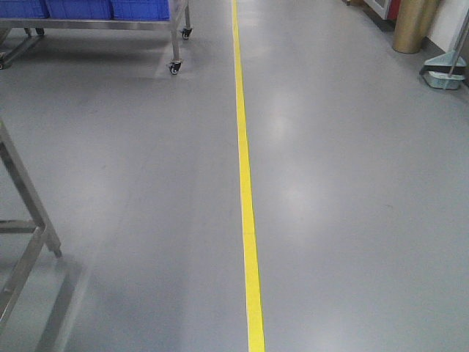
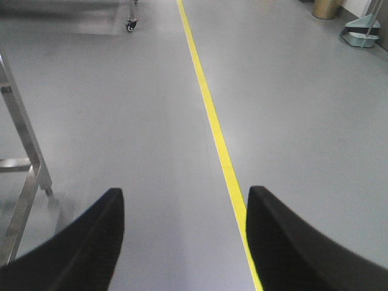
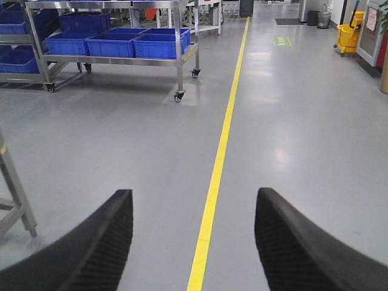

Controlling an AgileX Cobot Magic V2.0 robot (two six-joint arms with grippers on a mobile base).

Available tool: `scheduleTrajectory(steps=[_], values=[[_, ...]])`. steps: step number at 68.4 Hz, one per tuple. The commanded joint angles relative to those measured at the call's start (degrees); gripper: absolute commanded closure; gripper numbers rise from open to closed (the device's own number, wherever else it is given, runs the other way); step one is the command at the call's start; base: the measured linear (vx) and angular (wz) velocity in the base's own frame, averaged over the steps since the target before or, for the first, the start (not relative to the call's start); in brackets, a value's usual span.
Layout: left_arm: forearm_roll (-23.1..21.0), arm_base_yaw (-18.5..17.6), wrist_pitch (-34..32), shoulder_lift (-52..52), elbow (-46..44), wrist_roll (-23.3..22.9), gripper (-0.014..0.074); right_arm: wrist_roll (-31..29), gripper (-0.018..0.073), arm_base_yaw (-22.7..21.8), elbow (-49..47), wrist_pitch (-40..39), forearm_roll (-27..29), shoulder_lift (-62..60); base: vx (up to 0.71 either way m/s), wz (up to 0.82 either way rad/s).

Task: Move and align brake pads A on conveyor
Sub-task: 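Drive along the yellow floor line toward the blue bin racks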

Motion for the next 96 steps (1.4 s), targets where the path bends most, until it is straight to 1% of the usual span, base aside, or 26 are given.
scheduleTrajectory(steps=[1, 73, 96], values=[[-0.38, -0.27, -4.38, 0.67, -1.35, -0.12, 0.0163, -0.51, 0.0127, -0.06, -1.44, -4.28, -0.38, 0.59, 0.65, 0.03], [-0.38, -0.27, -4.38, 0.67, -1.35, -0.12, 0.0163, -0.51, 0.0127, -0.06, -1.44, -4.28, -0.38, 0.59, 0.62, 0.05], [-0.38, -0.27, -4.38, 0.67, -1.35, -0.12, 0.0163, -0.51, 0.0127, -0.06, -1.44, -4.28, -0.38, 0.59, 0.49, 0.27]])
